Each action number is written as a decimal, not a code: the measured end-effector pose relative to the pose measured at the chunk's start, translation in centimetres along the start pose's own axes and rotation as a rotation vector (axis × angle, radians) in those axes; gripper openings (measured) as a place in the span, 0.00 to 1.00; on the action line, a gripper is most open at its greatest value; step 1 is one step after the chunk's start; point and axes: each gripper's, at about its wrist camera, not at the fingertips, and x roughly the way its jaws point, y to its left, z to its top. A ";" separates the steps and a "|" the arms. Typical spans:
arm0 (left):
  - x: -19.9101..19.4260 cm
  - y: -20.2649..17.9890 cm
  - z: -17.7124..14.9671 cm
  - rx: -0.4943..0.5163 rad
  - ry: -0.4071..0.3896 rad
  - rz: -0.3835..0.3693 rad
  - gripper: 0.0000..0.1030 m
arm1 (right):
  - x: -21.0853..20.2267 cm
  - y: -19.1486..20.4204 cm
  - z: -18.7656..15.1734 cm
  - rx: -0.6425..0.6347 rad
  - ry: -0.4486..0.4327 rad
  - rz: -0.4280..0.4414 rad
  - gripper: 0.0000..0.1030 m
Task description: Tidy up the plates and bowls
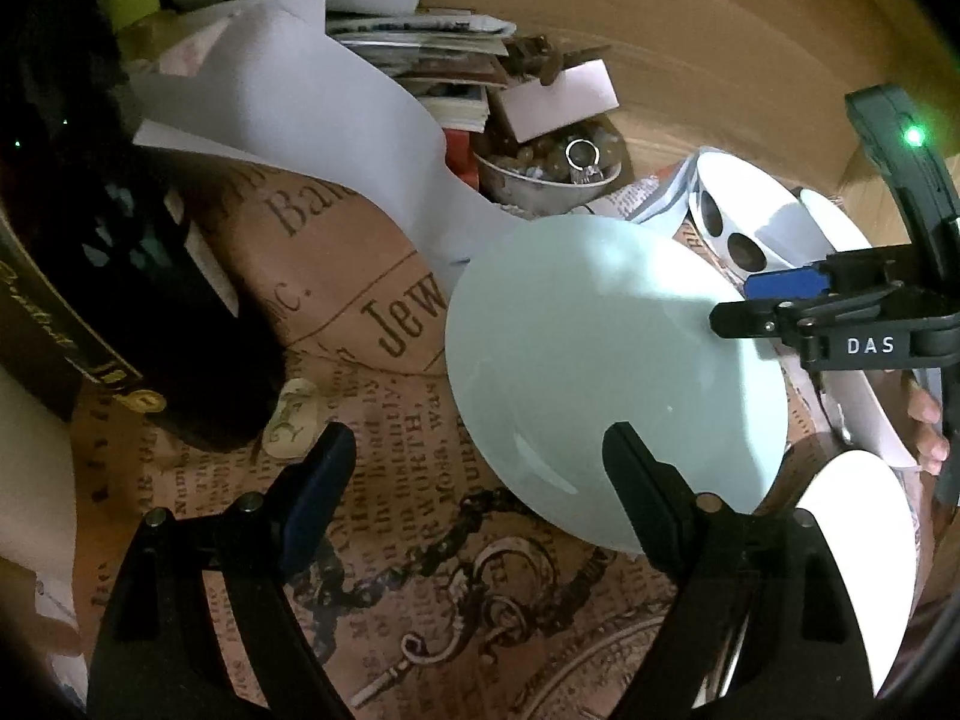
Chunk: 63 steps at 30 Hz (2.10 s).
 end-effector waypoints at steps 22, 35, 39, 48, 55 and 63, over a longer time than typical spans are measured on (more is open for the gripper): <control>1.5 0.2 -0.7 -0.031 0.062 -0.093 0.27 | 0.9 -0.6 0.9 0.015 0.019 0.008 0.20; -3.2 0.5 -1.3 -0.046 -0.037 -0.077 0.27 | -4.9 0.0 -0.5 0.030 -0.115 0.024 0.19; -4.8 0.5 -1.2 -0.050 -0.076 -0.067 0.27 | -6.6 0.3 -0.7 0.035 -0.153 0.036 0.19; -9.0 0.4 -1.5 -0.056 -0.175 -0.050 0.27 | -9.4 1.8 -1.4 0.032 -0.232 0.054 0.19; -11.8 -0.1 -2.2 -0.052 -0.215 -0.051 0.27 | -10.3 2.6 -3.0 0.034 -0.288 0.067 0.19; -14.1 -1.3 -3.5 -0.046 -0.241 -0.054 0.27 | -12.9 3.1 -5.4 0.041 -0.341 0.080 0.19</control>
